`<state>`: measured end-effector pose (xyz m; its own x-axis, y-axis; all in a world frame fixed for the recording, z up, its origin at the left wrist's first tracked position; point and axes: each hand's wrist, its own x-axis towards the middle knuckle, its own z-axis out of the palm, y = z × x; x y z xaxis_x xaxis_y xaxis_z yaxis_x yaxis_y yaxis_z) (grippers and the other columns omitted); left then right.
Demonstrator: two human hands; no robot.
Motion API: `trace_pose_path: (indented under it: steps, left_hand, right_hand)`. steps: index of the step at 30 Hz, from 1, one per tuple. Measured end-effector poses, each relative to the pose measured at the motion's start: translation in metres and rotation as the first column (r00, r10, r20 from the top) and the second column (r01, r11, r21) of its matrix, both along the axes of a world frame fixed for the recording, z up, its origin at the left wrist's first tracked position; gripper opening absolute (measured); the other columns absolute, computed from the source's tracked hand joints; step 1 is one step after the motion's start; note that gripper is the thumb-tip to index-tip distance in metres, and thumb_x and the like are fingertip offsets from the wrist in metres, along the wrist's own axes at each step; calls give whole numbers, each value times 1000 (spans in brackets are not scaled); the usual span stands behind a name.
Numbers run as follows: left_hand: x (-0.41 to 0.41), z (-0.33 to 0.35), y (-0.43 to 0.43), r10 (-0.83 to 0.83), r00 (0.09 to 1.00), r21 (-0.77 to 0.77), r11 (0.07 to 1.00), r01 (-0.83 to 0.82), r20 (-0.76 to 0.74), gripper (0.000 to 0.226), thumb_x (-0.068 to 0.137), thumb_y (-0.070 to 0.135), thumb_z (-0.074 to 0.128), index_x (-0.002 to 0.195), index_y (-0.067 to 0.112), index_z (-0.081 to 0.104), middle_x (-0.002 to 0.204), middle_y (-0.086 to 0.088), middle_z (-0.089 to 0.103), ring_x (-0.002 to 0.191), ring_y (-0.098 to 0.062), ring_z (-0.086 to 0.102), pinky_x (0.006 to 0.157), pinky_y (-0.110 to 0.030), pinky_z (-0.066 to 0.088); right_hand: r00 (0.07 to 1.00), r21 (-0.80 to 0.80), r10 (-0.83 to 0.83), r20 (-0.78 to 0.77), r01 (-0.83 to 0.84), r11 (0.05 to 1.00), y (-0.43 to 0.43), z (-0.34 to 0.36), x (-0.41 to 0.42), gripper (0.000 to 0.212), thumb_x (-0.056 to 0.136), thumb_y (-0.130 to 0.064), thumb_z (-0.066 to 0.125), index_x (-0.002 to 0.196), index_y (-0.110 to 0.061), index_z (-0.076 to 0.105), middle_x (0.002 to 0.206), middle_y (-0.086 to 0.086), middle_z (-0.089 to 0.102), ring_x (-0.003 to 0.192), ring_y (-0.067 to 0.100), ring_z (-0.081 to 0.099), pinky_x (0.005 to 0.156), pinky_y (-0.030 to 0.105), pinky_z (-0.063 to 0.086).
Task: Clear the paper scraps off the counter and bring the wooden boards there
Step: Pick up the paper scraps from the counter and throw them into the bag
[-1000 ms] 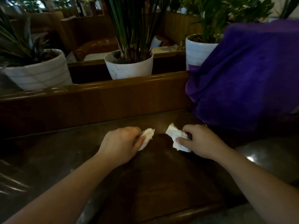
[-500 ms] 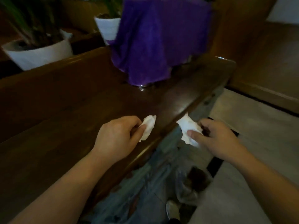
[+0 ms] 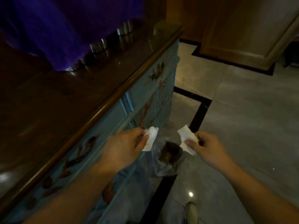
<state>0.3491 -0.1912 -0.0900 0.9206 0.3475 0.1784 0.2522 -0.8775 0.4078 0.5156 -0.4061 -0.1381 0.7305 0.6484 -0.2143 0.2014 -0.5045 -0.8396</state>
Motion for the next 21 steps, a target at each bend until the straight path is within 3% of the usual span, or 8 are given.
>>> trace_pose_path:
  steps: [3, 6, 9, 11, 13, 16, 18, 21]
  left_hand:
    - [30, -53, -15, 80, 990, -124, 988, -95, -120, 30, 87, 50, 42, 62, 33, 38, 42, 8, 37, 50, -17, 53, 49, -32, 40]
    - [63, -119, -20, 149, 964, -240, 950, -201, -219, 35, 86, 53, 41, 58, 32, 38, 47, 5, 41, 54, -21, 50, 54, -30, 32]
    - [96, -190, -19, 214, 935, -338, 890, -306, -284, 19, 94, 24, 47, 82, 12, 57, 71, -11, 64, 71, -34, 64, 60, -31, 44]
    - [115, -241, -18, 215, 915, -425, 833, -354, -342, 20, 95, 14, 47, 75, 10, 50, 68, -17, 62, 71, -37, 64, 60, -35, 46]
    - [128, -299, -15, 238, 886, -386, 833, -397, -399, 28, 96, 17, 49, 68, 11, 48, 66, -12, 56, 76, -36, 62, 64, -35, 41]
    - [144, -389, -11, 265, 843, -369, 808, -459, -468, 21, 94, 19, 49, 74, 13, 50, 75, -17, 58, 78, -32, 62, 69, -39, 45]
    - [150, -439, -12, 272, 840, -376, 799, -469, -470, 18, 92, 22, 52, 74, 19, 51, 77, -13, 61, 78, -32, 62, 70, -37, 47]
    - [156, -499, -11, 288, 817, -357, 791, -497, -500, 16, 91, 25, 54, 88, 11, 63, 92, -15, 69, 87, -33, 64, 77, -40, 52]
  right_hand:
    - [991, -57, -52, -121, 45, 997, -15, -48, 30, 18, 88, -32, 66, 82, -16, 62, 73, 3, 62, 65, 17, 60, 56, 25, 41]
    - [969, -125, -94, -227, 66, 990, -22, -107, 61, 18, 89, -31, 65, 82, -15, 63, 73, 0, 63, 63, 8, 59, 53, 21, 41]
    - [926, -197, -184, -330, 123, 973, -20, -181, 86, 24, 89, -33, 65, 99, -12, 66, 84, 3, 67, 73, 11, 63, 56, 24, 43]
    - [900, -248, -233, -369, 146, 958, -13, -235, 99, 29, 88, -34, 66, 103, -10, 66, 82, 3, 66, 70, 13, 62, 55, 25, 43]
    - [866, -285, -292, -406, 183, 941, -4, -292, 106, 32, 87, -30, 67, 105, -4, 66, 77, 8, 64, 61, 16, 57, 51, 26, 42]
    - [804, -334, -356, -475, 210, 919, 12, -375, 111, 29, 86, -23, 67, 104, 0, 65, 71, 11, 59, 53, 16, 51, 42, 23, 39]
    - [790, -354, -356, -499, 189, 916, 24, -425, 111, 28, 85, -23, 67, 103, -2, 65, 75, 13, 61, 55, 18, 52, 45, 25, 39]
    - [788, -341, -346, -510, 184, 922, 40, -489, 113, 26, 83, -27, 70, 97, -5, 66, 86, 17, 62, 69, 24, 55, 51, 28, 39]
